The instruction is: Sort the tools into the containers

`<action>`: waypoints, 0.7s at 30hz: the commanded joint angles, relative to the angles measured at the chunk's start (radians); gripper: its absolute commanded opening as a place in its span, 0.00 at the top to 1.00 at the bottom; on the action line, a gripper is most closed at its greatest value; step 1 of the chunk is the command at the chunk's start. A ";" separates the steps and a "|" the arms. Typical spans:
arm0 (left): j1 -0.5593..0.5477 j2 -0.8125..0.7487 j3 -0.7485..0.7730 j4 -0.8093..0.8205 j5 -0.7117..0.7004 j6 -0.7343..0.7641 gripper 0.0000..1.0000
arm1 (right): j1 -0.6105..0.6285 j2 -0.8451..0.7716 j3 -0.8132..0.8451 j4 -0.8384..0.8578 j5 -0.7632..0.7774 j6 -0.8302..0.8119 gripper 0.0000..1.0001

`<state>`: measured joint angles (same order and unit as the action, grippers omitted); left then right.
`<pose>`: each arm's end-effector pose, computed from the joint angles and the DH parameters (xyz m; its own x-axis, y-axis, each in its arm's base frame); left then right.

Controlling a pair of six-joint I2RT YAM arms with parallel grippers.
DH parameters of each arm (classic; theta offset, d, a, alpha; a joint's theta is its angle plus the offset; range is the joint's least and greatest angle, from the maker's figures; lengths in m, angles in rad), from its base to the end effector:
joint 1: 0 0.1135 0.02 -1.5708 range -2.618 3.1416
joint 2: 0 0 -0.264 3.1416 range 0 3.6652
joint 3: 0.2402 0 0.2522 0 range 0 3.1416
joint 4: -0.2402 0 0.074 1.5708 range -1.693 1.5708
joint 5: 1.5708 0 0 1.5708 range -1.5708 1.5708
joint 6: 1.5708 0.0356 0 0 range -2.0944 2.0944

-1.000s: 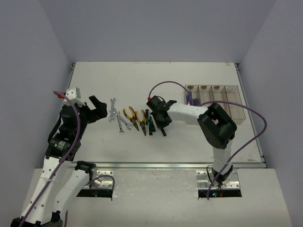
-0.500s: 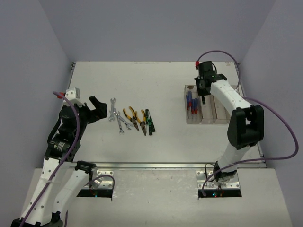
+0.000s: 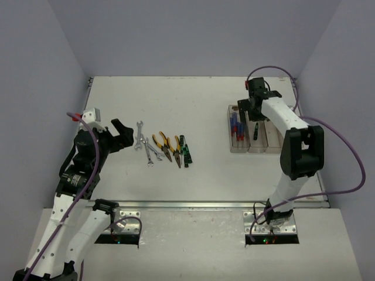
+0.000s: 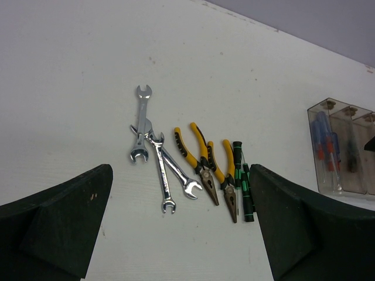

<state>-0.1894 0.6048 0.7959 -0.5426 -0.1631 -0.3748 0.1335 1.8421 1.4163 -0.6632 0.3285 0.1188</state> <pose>0.1331 -0.0196 0.3315 -0.3279 -0.3049 -0.8942 -0.0902 0.9523 -0.2917 0.3866 0.0403 0.2259 -0.8695 -0.0036 -0.4940 0.1261 0.9652 -0.2290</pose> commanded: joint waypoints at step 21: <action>-0.010 0.001 -0.004 0.046 0.007 0.002 0.00 | 0.652 0.080 0.038 0.060 -0.023 0.420 0.07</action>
<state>-0.1894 0.6098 0.7959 -0.5423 -0.1638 -0.3752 0.7544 1.8676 1.3480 -0.5038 0.0950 0.5000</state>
